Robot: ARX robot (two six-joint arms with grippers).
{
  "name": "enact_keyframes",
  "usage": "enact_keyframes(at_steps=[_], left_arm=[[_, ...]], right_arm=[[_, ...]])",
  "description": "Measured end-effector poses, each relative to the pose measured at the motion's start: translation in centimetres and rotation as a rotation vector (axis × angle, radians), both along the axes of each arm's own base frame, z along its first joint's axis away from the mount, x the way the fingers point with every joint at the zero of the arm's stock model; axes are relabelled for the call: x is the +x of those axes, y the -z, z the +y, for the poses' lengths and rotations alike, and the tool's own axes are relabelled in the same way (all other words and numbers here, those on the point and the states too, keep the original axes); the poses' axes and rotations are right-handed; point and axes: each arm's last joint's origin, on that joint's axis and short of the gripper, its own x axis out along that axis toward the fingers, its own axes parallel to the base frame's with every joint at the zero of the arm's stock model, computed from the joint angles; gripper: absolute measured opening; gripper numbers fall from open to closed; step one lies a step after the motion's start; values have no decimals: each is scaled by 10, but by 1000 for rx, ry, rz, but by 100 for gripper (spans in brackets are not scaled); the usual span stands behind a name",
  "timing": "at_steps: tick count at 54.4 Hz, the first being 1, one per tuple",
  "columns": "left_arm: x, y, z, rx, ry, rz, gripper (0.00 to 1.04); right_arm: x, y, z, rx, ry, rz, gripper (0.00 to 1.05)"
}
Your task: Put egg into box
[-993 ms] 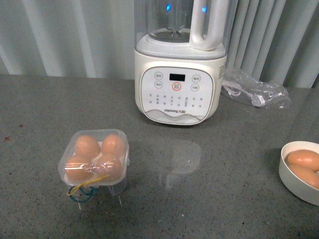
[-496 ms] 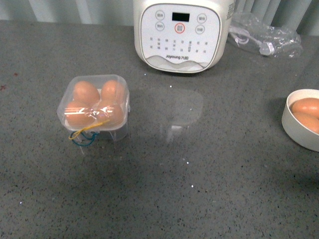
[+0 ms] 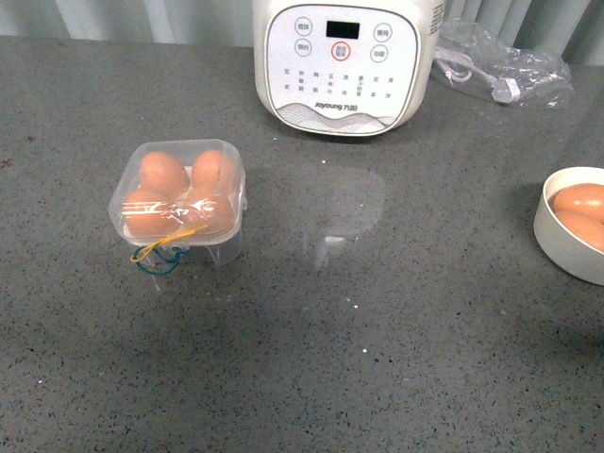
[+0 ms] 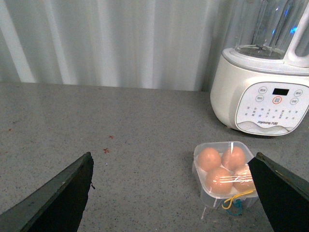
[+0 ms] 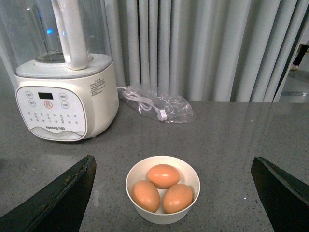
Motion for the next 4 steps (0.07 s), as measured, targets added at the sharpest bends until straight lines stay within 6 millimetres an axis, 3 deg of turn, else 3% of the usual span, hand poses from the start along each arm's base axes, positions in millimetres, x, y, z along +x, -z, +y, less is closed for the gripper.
enact_keyframes(at_steps=[4], left_arm=[[0,0,0,0,0,0,98]], right_arm=[[0,0,0,0,0,0,97]])
